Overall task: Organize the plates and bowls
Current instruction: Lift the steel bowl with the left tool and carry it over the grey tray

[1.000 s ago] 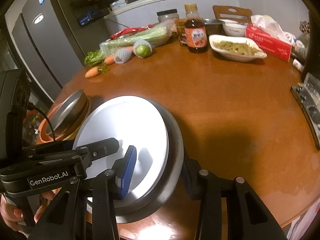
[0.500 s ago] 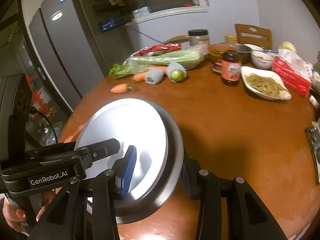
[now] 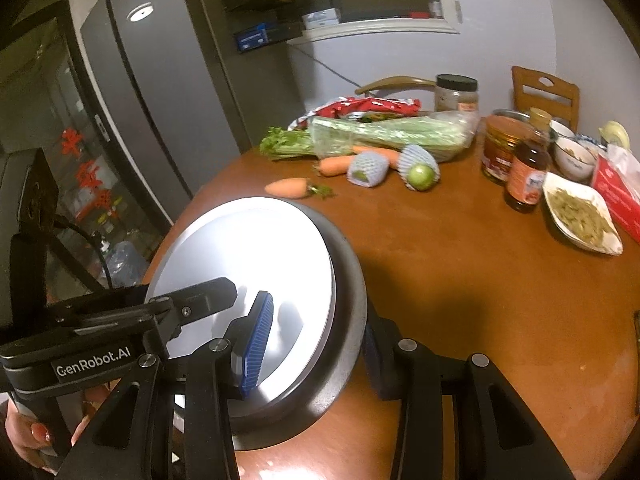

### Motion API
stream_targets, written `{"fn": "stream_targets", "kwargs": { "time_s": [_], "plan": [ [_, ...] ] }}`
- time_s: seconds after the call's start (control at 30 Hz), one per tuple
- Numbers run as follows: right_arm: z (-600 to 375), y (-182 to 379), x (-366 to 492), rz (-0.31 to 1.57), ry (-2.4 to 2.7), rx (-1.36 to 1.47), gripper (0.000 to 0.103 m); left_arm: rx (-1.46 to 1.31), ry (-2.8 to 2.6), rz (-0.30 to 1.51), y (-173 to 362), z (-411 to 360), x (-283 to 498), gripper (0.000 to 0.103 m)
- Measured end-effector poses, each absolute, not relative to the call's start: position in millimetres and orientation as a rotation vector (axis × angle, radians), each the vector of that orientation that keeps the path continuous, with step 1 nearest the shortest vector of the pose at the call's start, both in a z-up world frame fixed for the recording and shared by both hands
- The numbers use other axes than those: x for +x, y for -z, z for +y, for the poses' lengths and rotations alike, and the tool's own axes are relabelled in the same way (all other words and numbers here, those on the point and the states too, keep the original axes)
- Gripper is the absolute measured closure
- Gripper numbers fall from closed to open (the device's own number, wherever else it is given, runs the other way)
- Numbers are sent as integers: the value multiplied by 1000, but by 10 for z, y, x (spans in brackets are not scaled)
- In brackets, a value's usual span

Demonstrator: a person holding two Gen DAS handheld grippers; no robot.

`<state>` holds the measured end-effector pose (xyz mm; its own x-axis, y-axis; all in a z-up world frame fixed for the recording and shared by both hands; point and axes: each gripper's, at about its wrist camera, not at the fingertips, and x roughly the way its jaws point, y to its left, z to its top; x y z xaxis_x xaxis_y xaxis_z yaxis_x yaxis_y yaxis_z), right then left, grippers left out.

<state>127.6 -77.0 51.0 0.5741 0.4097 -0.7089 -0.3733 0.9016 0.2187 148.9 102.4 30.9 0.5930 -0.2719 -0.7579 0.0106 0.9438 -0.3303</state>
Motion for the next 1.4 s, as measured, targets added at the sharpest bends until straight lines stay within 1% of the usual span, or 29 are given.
{"fn": "stream_targets", "kwargs": {
  "time_s": [0.3, 0.57, 1.4],
  "plan": [
    [-418, -362, 1438, 890, -495, 19, 60, -320, 132, 964, -112, 1258, 1526, 54],
    [-355, -183, 1478, 934, -501, 10, 60, -305, 109, 1001, 66, 1306, 1531, 54],
    [-247, -127, 1458, 919, -483, -52, 60, -306, 91, 1007, 143, 1360, 1559, 54]
  ]
}}
